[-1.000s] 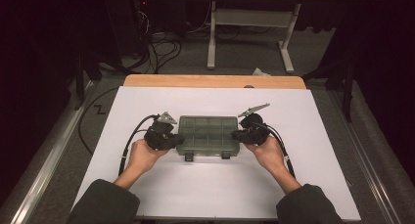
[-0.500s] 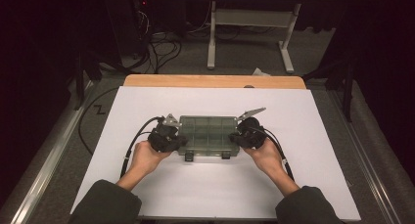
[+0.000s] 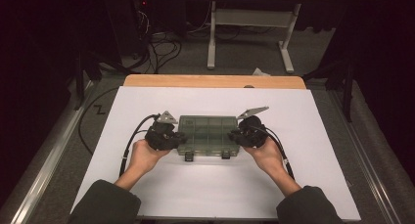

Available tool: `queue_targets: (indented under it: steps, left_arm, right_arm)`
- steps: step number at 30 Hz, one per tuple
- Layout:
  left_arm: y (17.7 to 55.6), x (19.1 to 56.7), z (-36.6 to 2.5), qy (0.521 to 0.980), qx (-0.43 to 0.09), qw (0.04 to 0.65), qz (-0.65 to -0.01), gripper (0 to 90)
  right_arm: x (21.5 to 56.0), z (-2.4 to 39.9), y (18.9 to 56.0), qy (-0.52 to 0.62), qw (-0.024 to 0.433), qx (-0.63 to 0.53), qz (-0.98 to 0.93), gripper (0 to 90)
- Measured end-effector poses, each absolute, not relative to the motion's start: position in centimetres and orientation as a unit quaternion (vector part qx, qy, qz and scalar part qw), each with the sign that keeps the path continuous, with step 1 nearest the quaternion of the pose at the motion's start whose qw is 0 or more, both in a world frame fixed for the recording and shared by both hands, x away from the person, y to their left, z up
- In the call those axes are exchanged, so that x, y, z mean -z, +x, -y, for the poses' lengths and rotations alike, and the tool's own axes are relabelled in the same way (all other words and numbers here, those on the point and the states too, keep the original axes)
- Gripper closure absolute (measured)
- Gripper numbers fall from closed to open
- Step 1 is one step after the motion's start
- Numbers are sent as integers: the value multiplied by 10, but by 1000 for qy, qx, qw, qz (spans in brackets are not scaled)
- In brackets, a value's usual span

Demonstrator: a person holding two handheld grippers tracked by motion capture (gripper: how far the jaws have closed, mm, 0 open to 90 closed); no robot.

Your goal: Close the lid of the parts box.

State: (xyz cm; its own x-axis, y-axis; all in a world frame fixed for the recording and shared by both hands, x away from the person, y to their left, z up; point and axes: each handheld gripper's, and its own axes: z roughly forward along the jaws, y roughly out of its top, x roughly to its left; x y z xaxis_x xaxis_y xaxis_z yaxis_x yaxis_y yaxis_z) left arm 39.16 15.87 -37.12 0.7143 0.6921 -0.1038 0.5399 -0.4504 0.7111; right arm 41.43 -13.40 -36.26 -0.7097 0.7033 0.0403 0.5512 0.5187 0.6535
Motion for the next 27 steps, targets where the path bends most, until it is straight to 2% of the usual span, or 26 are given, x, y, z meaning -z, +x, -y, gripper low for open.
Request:
queue_targets:
  steps: [8, 27]
  left_arm:
    - [389, 364, -161, 840, -112, 388, -363, 691]
    - [381, 346, -174, 807, -137, 438, -371, 490]
  right_arm:
    - [354, 135, 412, 360, 122, -342, -859, 728]
    - [341, 152, 405, 362, 143, -395, -832, 538]
